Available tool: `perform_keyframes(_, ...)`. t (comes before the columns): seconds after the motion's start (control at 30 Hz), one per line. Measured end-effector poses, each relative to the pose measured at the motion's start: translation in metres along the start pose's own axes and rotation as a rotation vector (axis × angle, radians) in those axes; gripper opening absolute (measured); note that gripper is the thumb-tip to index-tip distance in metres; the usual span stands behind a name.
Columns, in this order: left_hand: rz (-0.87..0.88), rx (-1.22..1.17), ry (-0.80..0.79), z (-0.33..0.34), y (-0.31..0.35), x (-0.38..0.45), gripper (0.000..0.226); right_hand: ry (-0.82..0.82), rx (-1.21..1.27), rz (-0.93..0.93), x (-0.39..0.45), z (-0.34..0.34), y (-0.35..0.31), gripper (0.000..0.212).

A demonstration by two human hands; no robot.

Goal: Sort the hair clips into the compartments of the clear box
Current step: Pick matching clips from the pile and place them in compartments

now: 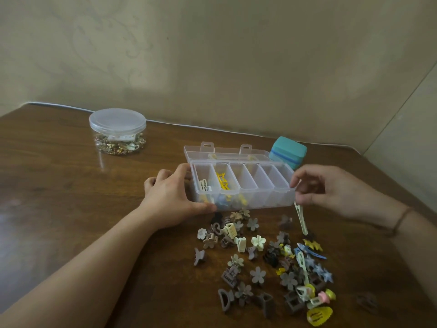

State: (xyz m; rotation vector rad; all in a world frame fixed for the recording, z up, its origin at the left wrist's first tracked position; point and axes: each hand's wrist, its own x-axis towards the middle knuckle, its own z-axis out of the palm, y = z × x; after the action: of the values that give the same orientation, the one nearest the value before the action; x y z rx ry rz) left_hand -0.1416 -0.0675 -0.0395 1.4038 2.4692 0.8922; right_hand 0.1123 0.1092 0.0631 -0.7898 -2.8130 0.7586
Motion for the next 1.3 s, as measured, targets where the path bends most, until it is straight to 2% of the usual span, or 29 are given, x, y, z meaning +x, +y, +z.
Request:
perform_keyframes(0.13, 0.002, -0.005, 0.002, 0.0, 0.001, -0.001, 0.099, -0.079, 0.042, -0.097, 0.031, -0.012, -0.028, 0.029)
perform_keyframes(0.27, 0.003, -0.013, 0.002, -0.002, 0.002, -0.002, 0.098, 0.035, 0.109, -0.196, 0.071, -0.002, -0.045, 0.023)
perform_keyframes(0.43, -0.002, -0.006, -0.01, -0.001, 0.001, 0.0, 0.1, 0.011, 0.058, -0.149, 0.096, 0.035, -0.035, 0.024)
perform_keyframes(0.63, 0.0, -0.009, 0.0, 0.0, 0.0, 0.001, 0.101, 0.338, -0.045, -0.181, 0.05, 0.025, -0.024, 0.01)
perform_keyframes(0.7, 0.0, -0.007, 0.008, 0.001, 0.0, 0.001, 0.101, 0.26, -0.146, -0.167, 0.015, 0.017, -0.015, 0.011)
perform_keyframes(0.8, -0.002, -0.009, 0.011, 0.002, -0.001, 0.002, 0.102, 0.031, -0.324, -0.051, -0.031, 0.018, 0.007, 0.008)
perform_keyframes(0.9, -0.002, -0.004, 0.014, 0.002, -0.001, 0.002, 0.103, -0.061, -0.403, 0.012, -0.056, 0.028, 0.029, 0.01)
perform_keyframes(1.07, -0.004, 0.003, 0.017, 0.001, 0.002, 0.0, 0.101, -0.062, -0.357, 0.001, -0.066, 0.038, 0.045, 0.022)
perform_keyframes(1.17, -0.002, -0.004, 0.014, 0.0, 0.002, -0.001, 0.101, -0.002, -0.499, -0.034, -0.067, 0.041, 0.043, 0.014)
perform_keyframes(1.23, -0.003, -0.003, 0.015, 0.001, 0.001, 0.0, 0.102, 0.033, -0.591, -0.05, -0.064, 0.035, 0.035, 0.017)
perform_keyframes(1.3, 0.0, -0.001, 0.018, 0.001, 0.0, 0.0, 0.101, 0.055, -0.484, -0.034, -0.055, 0.027, 0.022, 0.016)
